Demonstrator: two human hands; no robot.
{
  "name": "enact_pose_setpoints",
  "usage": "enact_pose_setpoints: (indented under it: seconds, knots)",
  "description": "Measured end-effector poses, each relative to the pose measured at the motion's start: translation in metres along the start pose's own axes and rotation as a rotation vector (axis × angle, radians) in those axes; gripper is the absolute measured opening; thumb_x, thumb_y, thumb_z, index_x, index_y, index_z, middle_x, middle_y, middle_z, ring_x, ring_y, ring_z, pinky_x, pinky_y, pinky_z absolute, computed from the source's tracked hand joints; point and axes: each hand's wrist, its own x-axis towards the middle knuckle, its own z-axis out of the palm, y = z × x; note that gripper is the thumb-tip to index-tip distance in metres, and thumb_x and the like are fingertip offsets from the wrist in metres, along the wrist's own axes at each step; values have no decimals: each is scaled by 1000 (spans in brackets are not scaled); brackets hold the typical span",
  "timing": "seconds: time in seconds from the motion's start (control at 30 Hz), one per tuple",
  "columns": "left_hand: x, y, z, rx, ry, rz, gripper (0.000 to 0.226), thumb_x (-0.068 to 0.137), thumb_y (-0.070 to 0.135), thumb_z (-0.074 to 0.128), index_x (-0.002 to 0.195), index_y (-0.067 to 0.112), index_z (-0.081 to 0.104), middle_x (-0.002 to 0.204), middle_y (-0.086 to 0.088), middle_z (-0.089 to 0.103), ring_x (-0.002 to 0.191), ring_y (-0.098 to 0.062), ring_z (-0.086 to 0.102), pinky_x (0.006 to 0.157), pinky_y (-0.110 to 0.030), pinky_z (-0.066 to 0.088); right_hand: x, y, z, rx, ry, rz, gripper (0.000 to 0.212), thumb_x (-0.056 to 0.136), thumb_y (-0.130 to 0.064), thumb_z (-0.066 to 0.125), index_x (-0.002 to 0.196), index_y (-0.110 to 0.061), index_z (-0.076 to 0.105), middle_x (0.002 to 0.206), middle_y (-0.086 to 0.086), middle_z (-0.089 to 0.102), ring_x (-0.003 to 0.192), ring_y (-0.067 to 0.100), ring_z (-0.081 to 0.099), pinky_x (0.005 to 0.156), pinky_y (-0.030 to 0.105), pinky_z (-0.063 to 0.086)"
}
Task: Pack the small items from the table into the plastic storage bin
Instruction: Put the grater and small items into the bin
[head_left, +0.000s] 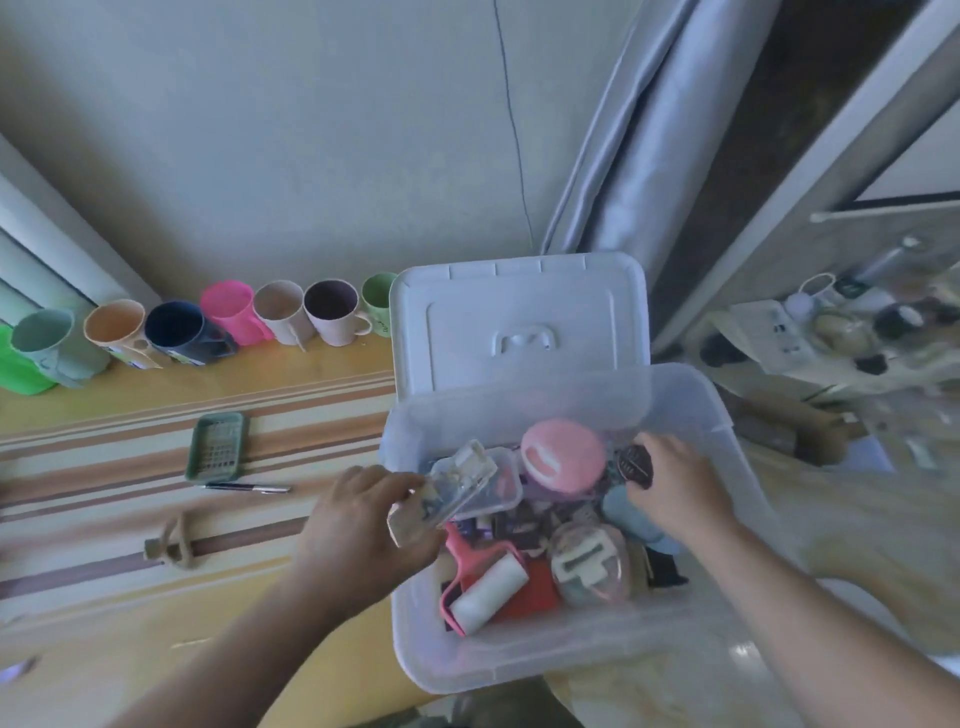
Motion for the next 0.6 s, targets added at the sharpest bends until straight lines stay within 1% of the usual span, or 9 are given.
enact_pose_setpoints:
  seconds: [0.07, 0.13, 0.23, 0.33, 0.43, 0.47, 0.53, 0.57, 0.6]
  knots:
    - [9, 20, 20, 54, -26, 62, 54, 71, 70, 69, 108, 31, 73, 88, 13, 67, 85, -17, 61, 72, -31, 48, 3, 18, 4, -47, -90, 27, 37, 81, -21, 77, 112, -20, 58, 110, 6, 63, 101, 33, 63, 76, 38, 50]
    - [17, 38, 39, 116, -79, 93, 58, 72, 77, 64, 107, 32, 74, 87, 11, 68, 86, -20, 61, 74, -36, 51, 10, 25, 15, -15, -101, 30, 35, 84, -20, 78, 113, -17, 59, 112, 7, 64, 101, 31, 63, 76, 37, 47]
    - [25, 57, 64, 197, -183, 92, 55, 71, 74, 62, 108, 36, 73, 88, 11, 67, 88, -20, 61, 76, -35, 48, 18, 26, 33, 52, -104, 17, 30, 85, -26, 78, 107, -18, 59, 109, 4, 63, 98, 31, 63, 72, 36, 43]
    - [28, 61, 83, 256, -297, 58, 55, 70, 70, 58, 113, 38, 70, 93, 10, 66, 92, -20, 60, 80, -34, 46, 22, 32, 48, 65, -162, -25, 25, 84, -25, 77, 104, -18, 63, 108, 2, 55, 96, 32, 63, 70, 36, 45]
    - [29, 65, 96, 271, -339, 17, 53, 70, 68, 58, 113, 39, 69, 94, 9, 65, 93, -21, 61, 83, -35, 47, 19, 33, 46, 64, -190, -74, 41, 86, -28, 79, 122, -15, 64, 130, 1, 48, 106, 30, 61, 77, 35, 48]
    - [29, 66, 100, 273, -342, 17, 52, 70, 68, 58, 112, 39, 69, 93, 9, 65, 93, -21, 61, 83, -36, 47, 16, 30, 39, 97, -150, -98, 43, 87, -29, 79, 125, -16, 64, 134, 0, 47, 105, 27, 61, 76, 34, 47]
    - [32, 72, 105, 270, -338, 18, 49, 71, 66, 59, 110, 39, 69, 92, 9, 63, 92, -23, 63, 81, -37, 47, 4, 18, 21, 196, -17, -214, 35, 87, -26, 77, 120, -20, 67, 127, -4, 53, 99, 20, 58, 74, 31, 44]
    - [35, 76, 107, 266, -339, 16, 47, 72, 65, 58, 109, 38, 68, 94, 9, 62, 93, -23, 63, 81, -37, 46, -6, 8, 11, 240, 9, -301, 31, 86, -27, 75, 117, -23, 68, 121, -7, 56, 99, 17, 57, 75, 31, 45]
    - [38, 81, 109, 259, -347, 13, 46, 73, 64, 56, 109, 38, 67, 96, 9, 62, 95, -23, 63, 82, -36, 46, -16, -1, 3, 263, -20, -394, 30, 86, -30, 73, 115, -25, 68, 118, -10, 58, 101, 15, 57, 79, 31, 47]
